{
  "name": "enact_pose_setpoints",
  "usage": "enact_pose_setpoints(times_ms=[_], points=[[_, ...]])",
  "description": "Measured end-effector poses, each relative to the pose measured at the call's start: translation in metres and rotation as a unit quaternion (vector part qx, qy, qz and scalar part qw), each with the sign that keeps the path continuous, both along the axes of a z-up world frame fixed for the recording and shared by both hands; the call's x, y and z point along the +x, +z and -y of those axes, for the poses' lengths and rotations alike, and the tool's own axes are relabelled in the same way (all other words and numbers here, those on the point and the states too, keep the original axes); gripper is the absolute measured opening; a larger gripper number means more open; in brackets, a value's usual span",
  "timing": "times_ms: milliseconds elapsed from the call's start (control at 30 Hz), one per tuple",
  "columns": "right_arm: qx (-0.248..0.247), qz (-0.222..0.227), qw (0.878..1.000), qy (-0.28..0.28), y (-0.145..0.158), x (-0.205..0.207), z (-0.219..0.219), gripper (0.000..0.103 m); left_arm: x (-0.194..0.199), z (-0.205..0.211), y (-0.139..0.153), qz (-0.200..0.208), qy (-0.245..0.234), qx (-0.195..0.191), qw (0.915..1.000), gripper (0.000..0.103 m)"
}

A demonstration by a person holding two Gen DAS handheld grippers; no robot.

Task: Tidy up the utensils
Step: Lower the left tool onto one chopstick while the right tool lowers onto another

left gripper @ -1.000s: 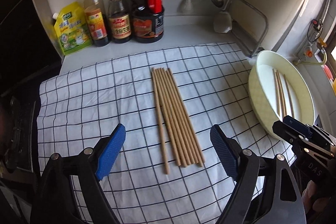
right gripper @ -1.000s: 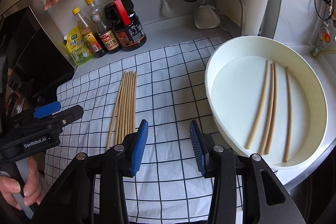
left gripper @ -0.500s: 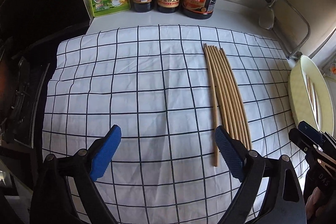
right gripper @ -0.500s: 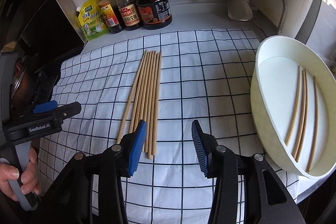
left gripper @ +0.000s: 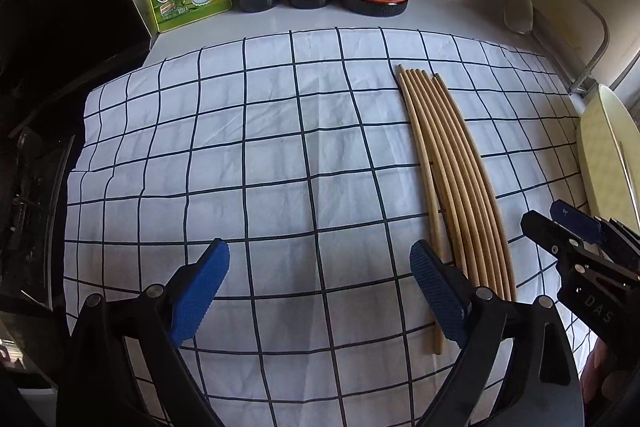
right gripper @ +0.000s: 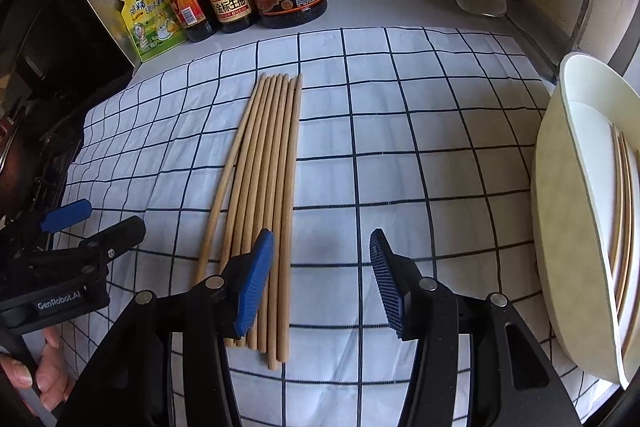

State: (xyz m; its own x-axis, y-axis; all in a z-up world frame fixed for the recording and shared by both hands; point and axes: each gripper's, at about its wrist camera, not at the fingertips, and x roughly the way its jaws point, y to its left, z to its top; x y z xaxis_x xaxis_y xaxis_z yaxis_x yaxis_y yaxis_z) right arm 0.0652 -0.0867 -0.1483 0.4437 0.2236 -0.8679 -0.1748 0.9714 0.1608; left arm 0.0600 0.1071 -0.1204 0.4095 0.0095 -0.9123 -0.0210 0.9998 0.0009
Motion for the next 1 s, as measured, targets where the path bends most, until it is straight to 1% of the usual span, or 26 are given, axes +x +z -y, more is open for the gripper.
enact_pose_setpoints(times_ms=[100, 167, 300, 367, 500, 667, 867, 1000], points=[[0.005, -0.008, 1.0, -0.006, -0.007, 0.009, 0.0, 0.048, 0.005, -0.002, -0.007, -0.005, 0.002, 0.005, 1.0, 0.09], [0.006, -0.009, 1.0, -0.004, -0.01, 0.012, -0.002, 0.048, 0.008, -0.005, -0.009, -0.007, 0.006, 0.0, 1.0, 0.09], [-0.007, -0.011, 1.0, 0.001, -0.014, 0.014, -0.009, 0.048, 0.01, -0.008, -0.011, -0.006, 0.01, -0.003, 0.9999, 0.09], [-0.02, -0.015, 1.0, 0.002, -0.016, 0.016, -0.011, 0.048, 0.011, -0.007, -0.011, -0.003, 0.008, -0.002, 1.0, 0.09], [-0.03, -0.013, 0.999, 0.007, -0.017, 0.015, -0.011, 0.048, 0.014, -0.002, -0.012, -0.003, 0.004, 0.004, 1.0, 0.09], [-0.053, -0.01, 0.998, 0.019, -0.015, 0.013, -0.012, 0.048, 0.017, 0.002, -0.013, -0.004, 0.001, -0.008, 1.0, 0.09], [-0.072, -0.02, 0.997, 0.032, -0.016, 0.014, -0.015, 0.048, 0.018, 0.013, -0.015, -0.006, -0.011, -0.005, 0.9999, 0.09], [-0.075, -0.018, 0.997, 0.022, -0.018, 0.015, -0.009, 0.048, 0.021, 0.017, -0.017, -0.011, -0.015, -0.017, 0.9997, 0.09]])
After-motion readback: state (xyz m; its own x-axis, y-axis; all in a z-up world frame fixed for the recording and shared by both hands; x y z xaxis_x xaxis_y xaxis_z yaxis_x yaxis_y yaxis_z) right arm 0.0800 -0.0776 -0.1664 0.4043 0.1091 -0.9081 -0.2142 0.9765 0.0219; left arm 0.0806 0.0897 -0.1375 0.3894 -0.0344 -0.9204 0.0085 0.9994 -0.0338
